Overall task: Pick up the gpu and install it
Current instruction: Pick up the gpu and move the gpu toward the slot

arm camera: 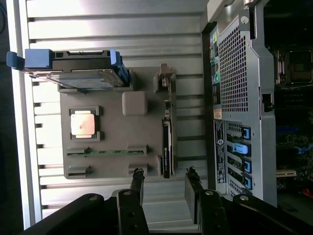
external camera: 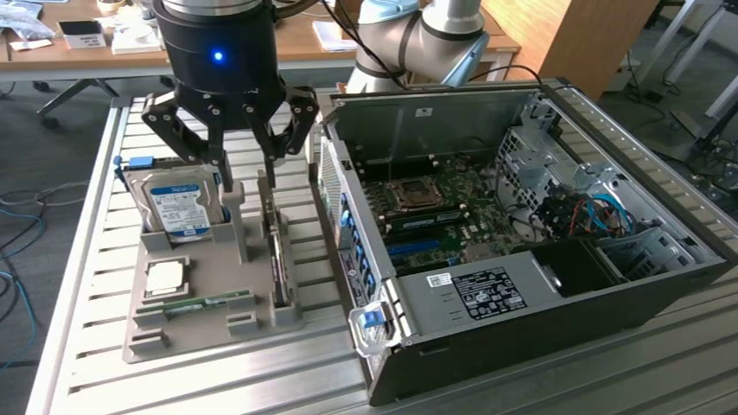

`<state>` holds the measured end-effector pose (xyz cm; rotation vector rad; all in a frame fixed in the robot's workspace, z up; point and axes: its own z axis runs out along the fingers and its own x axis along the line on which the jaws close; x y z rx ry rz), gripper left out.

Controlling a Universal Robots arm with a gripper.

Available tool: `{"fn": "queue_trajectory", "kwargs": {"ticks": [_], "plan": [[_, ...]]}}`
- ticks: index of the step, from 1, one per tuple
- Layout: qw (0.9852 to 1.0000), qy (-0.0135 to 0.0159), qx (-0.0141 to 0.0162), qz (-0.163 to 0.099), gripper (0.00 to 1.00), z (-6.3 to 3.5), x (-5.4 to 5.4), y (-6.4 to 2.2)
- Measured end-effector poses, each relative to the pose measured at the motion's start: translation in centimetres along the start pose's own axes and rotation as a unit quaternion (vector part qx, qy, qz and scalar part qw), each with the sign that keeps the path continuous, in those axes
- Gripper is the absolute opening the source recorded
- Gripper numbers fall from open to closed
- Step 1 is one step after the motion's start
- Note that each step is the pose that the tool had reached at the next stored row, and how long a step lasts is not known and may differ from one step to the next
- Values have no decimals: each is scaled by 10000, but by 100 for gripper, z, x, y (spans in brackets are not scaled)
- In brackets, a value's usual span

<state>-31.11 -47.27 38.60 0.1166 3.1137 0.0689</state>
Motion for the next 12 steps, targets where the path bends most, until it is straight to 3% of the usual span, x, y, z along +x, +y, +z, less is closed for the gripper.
{"fn": "queue_trajectory", "kwargs": {"ticks": [12], "plan": [[10000,-1,-1,0,47,24,0,-1]]}}
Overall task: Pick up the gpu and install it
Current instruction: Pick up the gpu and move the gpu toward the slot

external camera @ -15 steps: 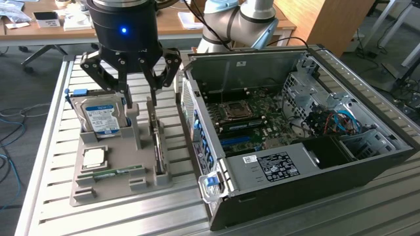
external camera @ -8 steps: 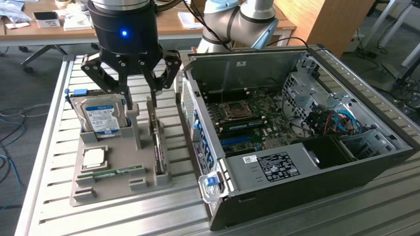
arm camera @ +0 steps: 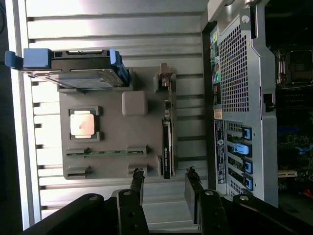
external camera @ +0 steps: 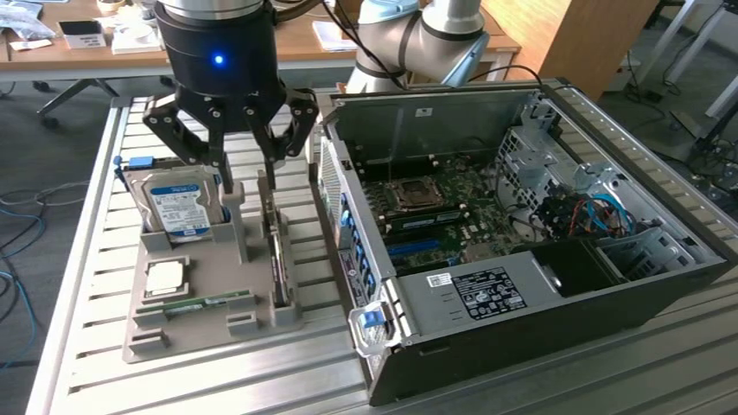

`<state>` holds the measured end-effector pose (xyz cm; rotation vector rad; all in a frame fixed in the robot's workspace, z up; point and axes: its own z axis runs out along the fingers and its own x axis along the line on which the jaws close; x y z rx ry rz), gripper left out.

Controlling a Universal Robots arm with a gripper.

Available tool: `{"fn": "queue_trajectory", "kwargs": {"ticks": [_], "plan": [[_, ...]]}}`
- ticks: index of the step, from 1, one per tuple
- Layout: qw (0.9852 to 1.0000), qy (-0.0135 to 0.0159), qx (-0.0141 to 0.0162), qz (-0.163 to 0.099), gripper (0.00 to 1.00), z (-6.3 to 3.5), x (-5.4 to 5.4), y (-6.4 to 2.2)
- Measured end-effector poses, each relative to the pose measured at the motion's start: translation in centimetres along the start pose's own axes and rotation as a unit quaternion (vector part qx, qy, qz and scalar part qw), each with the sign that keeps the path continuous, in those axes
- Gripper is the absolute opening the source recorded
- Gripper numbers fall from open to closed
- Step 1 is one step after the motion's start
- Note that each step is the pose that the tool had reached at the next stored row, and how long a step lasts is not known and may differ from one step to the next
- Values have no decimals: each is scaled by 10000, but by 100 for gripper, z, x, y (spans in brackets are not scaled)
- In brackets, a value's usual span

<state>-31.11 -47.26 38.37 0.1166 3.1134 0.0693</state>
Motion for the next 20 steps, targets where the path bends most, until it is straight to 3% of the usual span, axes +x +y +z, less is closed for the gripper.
{"fn": "queue_trajectory", "kwargs": {"ticks": [20], "plan": [[10000,1,1,0,47,82,2,-4]]}}
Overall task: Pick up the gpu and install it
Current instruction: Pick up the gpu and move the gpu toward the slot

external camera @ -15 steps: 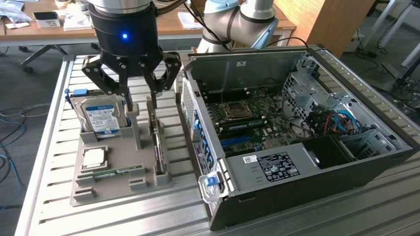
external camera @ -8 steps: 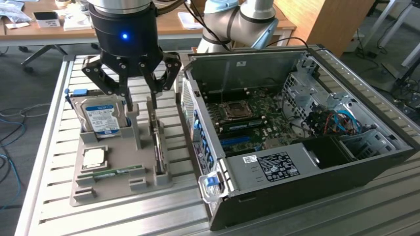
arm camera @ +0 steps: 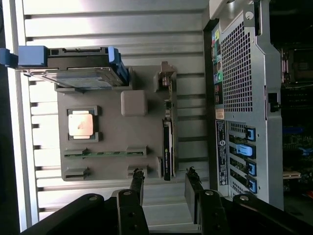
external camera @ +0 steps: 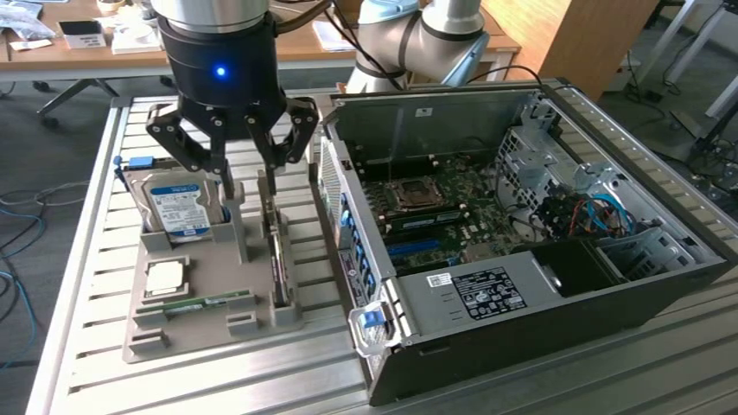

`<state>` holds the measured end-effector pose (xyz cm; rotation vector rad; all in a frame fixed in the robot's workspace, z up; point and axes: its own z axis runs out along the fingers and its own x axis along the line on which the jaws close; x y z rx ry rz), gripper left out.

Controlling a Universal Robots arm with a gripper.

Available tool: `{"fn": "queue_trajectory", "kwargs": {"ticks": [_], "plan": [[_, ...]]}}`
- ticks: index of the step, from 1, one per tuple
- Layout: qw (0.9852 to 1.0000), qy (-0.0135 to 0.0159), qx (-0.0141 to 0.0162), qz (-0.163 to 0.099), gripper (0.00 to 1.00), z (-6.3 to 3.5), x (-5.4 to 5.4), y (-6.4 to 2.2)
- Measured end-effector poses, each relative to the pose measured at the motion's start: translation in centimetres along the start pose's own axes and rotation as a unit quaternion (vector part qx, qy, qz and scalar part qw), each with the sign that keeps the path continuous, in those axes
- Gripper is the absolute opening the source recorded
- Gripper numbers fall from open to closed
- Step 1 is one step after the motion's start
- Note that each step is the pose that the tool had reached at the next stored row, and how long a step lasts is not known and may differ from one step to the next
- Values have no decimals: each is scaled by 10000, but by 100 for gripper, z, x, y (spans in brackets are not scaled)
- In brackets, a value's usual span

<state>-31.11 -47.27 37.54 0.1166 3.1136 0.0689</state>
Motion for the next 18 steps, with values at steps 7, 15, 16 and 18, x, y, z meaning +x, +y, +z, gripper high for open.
{"fn": "queue_trajectory", "kwargs": {"ticks": [7,15,16,18], "plan": [[10000,0,0,0,47,7,0,0],[10000,0,0,0,47,42,1,-2],[10000,0,0,0,47,48,1,-2],[10000,0,0,0,47,61,1,-3]]}}
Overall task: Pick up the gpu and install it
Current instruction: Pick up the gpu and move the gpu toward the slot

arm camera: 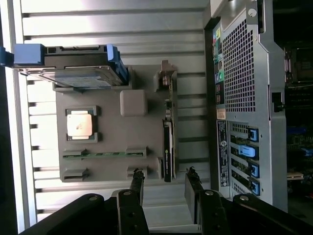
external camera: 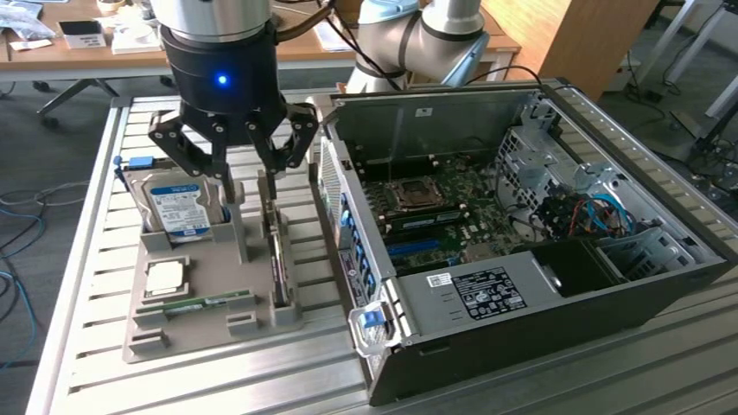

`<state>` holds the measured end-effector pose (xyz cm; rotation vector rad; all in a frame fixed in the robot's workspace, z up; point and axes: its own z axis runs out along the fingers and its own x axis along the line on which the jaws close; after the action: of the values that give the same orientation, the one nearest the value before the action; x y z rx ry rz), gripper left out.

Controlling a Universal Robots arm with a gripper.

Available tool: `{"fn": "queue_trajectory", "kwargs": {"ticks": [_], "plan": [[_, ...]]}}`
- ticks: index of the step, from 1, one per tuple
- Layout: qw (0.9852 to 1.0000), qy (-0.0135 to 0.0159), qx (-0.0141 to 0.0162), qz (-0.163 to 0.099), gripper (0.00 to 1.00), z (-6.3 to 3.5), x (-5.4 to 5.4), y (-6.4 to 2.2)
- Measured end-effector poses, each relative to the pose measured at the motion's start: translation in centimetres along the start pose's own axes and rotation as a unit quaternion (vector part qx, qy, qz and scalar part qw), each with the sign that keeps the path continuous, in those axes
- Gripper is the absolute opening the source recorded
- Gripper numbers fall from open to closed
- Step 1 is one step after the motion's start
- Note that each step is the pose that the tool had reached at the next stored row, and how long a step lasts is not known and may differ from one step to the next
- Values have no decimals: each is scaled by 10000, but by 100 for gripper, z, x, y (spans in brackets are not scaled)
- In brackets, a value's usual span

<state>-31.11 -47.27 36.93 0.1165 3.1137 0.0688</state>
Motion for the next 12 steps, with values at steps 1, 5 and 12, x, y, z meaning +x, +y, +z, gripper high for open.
{"fn": "queue_trajectory", "kwargs": {"ticks": [1,5,12], "plan": [[10000,0,0,0,47,6,0,0],[10000,0,-1,0,47,39,1,-2],[10000,0,0,0,47,95,2,-4]]}}
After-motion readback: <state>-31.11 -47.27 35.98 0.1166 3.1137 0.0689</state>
